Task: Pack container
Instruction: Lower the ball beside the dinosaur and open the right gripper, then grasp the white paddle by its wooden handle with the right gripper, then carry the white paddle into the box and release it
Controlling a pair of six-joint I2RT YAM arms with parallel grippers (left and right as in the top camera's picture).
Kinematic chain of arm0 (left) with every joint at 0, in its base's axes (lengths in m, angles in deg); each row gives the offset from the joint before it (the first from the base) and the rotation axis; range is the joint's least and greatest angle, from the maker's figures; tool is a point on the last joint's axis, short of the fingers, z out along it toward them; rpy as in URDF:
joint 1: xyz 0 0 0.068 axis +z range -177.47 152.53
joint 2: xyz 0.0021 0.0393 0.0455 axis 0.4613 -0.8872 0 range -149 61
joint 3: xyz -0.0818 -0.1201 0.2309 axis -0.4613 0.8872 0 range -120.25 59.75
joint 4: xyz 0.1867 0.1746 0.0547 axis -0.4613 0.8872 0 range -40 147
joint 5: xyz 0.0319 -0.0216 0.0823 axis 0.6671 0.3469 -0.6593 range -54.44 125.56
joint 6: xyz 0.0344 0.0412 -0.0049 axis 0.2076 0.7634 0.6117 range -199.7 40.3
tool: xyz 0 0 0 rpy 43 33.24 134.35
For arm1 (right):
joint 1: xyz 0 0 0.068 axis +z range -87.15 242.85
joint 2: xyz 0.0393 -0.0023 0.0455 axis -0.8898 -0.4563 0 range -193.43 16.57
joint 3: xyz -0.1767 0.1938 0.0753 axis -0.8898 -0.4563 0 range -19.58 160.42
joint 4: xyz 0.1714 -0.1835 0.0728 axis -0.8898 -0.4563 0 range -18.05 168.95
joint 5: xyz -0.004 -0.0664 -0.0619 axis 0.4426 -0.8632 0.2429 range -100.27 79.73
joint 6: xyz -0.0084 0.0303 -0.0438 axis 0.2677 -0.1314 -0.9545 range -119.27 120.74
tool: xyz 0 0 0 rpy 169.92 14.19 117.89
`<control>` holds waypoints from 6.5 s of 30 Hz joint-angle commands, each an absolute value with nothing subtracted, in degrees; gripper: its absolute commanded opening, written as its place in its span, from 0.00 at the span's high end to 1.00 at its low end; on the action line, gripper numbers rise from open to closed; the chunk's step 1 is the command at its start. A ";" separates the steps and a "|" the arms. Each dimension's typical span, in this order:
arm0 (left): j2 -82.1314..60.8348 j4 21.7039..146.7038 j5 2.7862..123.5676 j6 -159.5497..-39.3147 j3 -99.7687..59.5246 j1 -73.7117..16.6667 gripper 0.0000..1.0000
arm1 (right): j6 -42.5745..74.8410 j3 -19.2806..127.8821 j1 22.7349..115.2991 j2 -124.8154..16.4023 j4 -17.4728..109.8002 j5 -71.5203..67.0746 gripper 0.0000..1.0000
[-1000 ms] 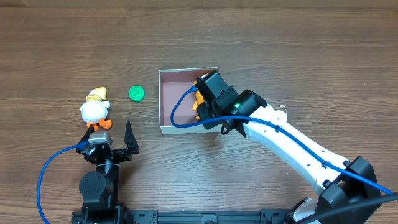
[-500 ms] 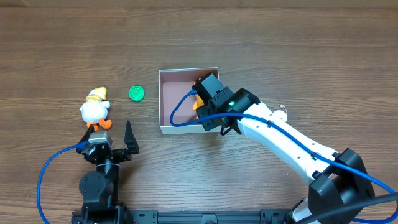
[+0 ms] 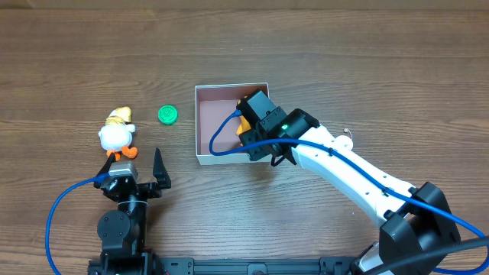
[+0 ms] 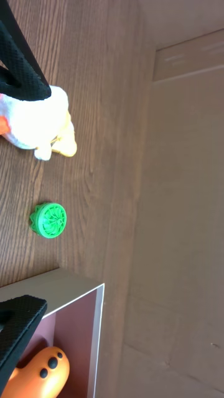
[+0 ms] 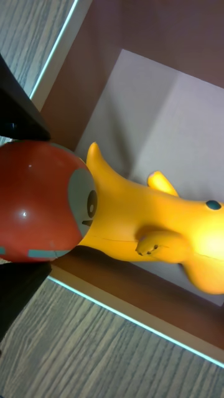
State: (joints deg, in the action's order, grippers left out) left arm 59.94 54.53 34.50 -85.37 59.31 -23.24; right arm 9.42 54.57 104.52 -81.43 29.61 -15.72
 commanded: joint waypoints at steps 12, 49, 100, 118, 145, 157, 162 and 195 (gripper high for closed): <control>60.35 54.45 35.37 -85.89 59.44 -22.98 0.00 | 9.23 58.95 104.59 -81.25 28.71 -16.20 0.36; 60.35 54.45 35.37 -85.89 59.44 -22.98 0.00 | 10.43 57.52 104.59 -87.29 28.49 -14.45 0.96; 60.35 54.45 35.37 -85.89 59.42 -22.98 0.00 | 19.06 72.85 94.51 -78.98 12.58 -28.24 0.54; 60.35 54.45 35.37 -85.89 59.44 -22.98 0.00 | 4.90 56.02 62.82 -78.70 17.08 -22.15 0.32; 60.35 54.45 35.40 -85.89 59.44 -22.98 0.00 | 4.70 32.13 62.82 -78.70 37.83 -12.48 0.47; 60.35 54.45 35.37 -85.89 59.44 -22.98 0.00 | 4.75 32.13 62.82 -78.70 34.04 -12.48 0.67; 60.35 54.45 35.40 -85.89 59.44 -22.98 0.00 | 4.75 32.06 62.82 -78.70 34.04 -12.48 0.71; 60.35 54.45 35.37 -85.89 59.44 -22.98 0.00 | 5.16 67.10 72.20 -78.57 19.82 18.33 0.96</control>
